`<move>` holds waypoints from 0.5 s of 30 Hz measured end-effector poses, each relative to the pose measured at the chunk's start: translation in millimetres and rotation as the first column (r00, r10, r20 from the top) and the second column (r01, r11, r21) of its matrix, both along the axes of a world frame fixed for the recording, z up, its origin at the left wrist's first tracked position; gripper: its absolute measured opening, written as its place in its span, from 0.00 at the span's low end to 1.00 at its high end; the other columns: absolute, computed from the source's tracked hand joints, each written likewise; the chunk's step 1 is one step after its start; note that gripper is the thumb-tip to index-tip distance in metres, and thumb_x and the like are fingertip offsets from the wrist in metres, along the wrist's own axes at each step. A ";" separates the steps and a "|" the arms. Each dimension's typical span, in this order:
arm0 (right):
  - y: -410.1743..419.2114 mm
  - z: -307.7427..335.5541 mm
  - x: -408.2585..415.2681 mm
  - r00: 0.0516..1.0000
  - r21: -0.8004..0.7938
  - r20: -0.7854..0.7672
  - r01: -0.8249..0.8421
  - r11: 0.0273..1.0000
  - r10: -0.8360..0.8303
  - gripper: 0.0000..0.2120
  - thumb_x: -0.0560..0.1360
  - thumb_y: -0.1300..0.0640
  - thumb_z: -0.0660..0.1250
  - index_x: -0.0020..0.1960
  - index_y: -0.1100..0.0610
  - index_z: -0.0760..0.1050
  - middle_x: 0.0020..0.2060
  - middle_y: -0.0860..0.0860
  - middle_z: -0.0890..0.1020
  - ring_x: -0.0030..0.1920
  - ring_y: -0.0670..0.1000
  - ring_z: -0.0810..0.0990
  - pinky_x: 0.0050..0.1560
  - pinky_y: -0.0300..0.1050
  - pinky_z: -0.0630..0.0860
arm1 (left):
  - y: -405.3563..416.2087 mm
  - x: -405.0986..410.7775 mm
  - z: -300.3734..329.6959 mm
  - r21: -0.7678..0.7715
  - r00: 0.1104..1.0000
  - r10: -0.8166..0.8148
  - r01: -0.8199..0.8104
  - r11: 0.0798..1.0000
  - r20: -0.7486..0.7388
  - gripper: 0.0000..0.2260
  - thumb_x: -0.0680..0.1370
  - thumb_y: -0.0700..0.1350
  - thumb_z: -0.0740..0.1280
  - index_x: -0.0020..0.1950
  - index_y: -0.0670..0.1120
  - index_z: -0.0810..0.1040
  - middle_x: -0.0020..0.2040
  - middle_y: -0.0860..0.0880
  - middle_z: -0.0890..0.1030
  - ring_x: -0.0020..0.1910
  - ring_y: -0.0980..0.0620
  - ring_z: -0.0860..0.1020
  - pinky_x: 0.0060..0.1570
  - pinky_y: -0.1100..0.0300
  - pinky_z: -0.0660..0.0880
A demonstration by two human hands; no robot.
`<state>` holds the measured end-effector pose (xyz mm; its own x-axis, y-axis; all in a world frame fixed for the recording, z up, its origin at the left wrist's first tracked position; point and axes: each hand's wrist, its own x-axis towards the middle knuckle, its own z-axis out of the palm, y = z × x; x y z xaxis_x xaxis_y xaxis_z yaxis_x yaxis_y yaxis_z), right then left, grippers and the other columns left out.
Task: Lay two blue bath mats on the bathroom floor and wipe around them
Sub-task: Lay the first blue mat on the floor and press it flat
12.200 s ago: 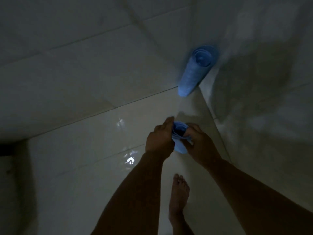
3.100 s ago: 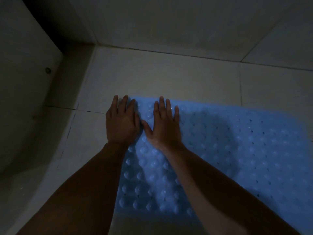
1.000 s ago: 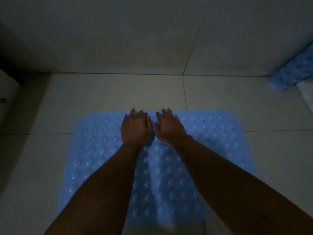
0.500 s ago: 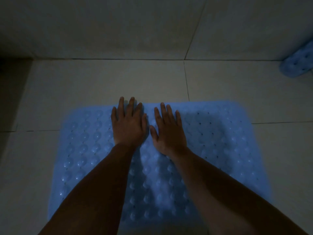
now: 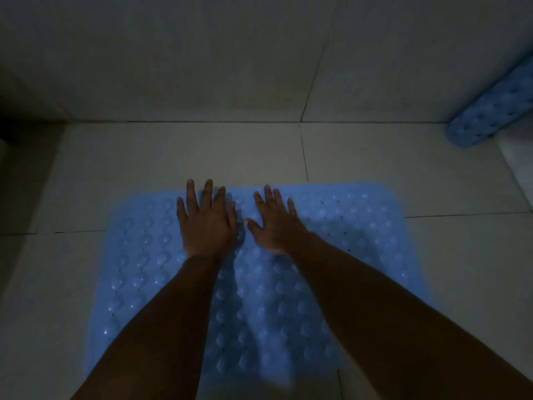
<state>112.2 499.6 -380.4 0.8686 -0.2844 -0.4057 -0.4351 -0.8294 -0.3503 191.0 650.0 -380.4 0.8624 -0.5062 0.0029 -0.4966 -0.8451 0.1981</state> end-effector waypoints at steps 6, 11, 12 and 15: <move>-43.9 63.4 0.0 0.983 0.096 0.089 0.150 0.984 -0.159 0.26 0.85 0.44 0.53 0.79 0.54 0.64 0.77 0.54 0.69 0.77 0.58 0.65 0.77 0.54 0.61 | -26.4 -33.9 18.6 -0.057 1.000 -0.028 0.028 0.998 0.002 0.27 0.85 0.59 0.46 0.78 0.49 0.71 0.81 0.47 0.66 0.83 0.41 0.51 0.80 0.38 0.52; -90.4 69.8 -34.4 0.956 0.021 0.173 0.236 0.971 -0.237 0.23 0.84 0.45 0.55 0.71 0.55 0.74 0.69 0.55 0.77 0.72 0.60 0.71 0.72 0.57 0.69 | -69.8 -64.7 18.8 -0.079 0.991 -0.134 0.133 0.988 -0.007 0.27 0.85 0.57 0.46 0.77 0.48 0.71 0.80 0.45 0.67 0.83 0.39 0.53 0.79 0.36 0.54; -99.8 67.4 -41.1 0.946 0.017 0.200 0.257 0.966 -0.255 0.22 0.83 0.44 0.55 0.68 0.56 0.75 0.67 0.56 0.79 0.70 0.60 0.72 0.70 0.58 0.71 | -80.0 -70.6 19.0 -0.063 0.986 -0.157 0.154 0.986 -0.046 0.27 0.85 0.58 0.45 0.79 0.48 0.68 0.82 0.44 0.63 0.83 0.39 0.50 0.79 0.37 0.52; -120.8 56.8 -63.5 0.905 0.029 0.285 0.323 0.946 -0.318 0.22 0.81 0.46 0.55 0.65 0.58 0.77 0.63 0.58 0.80 0.66 0.60 0.75 0.67 0.59 0.73 | -111.2 -87.0 11.4 0.029 0.960 -0.223 0.231 0.973 -0.171 0.28 0.86 0.59 0.46 0.84 0.50 0.52 0.85 0.44 0.46 0.83 0.39 0.37 0.80 0.37 0.42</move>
